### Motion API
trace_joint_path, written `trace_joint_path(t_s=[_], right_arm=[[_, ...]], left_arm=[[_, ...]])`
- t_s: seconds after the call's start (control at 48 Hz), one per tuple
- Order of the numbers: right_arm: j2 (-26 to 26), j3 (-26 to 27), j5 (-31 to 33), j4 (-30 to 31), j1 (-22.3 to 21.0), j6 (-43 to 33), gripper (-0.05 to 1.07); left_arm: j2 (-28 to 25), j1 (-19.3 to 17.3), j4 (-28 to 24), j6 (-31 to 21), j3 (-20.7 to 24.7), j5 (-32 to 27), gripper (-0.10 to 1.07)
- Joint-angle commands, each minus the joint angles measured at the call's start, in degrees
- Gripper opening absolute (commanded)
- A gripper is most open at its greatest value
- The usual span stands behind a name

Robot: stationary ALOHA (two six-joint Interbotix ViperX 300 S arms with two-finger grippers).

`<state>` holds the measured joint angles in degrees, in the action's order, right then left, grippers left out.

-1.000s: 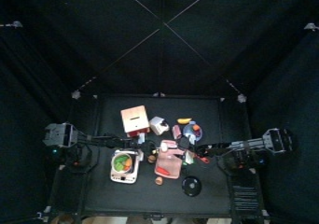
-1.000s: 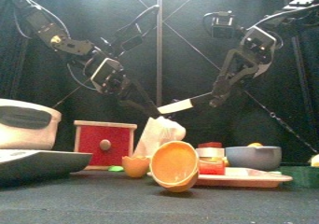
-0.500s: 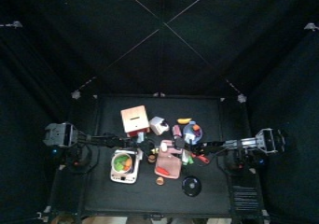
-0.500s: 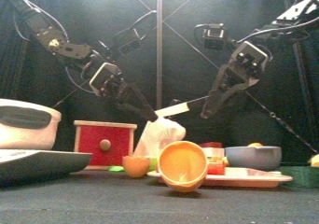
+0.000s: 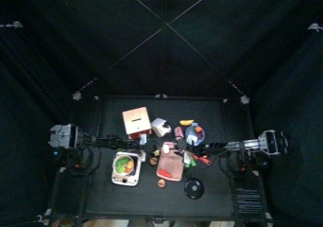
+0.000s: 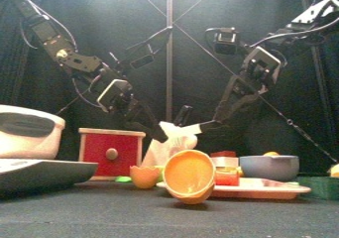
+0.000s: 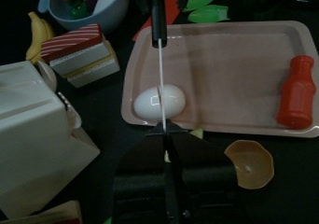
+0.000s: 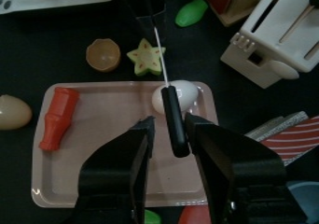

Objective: Regrasp pairing knife

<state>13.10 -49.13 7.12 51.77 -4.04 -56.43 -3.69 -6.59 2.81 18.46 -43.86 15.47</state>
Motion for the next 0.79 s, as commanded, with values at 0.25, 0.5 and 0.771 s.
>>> trace_joint_path(t_s=[0.25, 0.5, 0.771], right_arm=[[-1.2, 1.1, 0.0, 0.2, -1.6, 0.1, 0.59], [-1.1, 0.6, 0.0, 0.2, -2.0, 0.1, 0.49], [-1.3, -0.1, 0.0, 0.5, -2.5, 0.2, 0.48]], left_arm=[[0.5, -0.4, 0.1, -0.1, 1.4, 0.3, 0.30], [0.2, -0.4, 0.1, -0.1, 1.4, 0.5, 0.30], [-1.2, -0.4, 0.8, -0.3, 1.8, 0.8, 0.30]])
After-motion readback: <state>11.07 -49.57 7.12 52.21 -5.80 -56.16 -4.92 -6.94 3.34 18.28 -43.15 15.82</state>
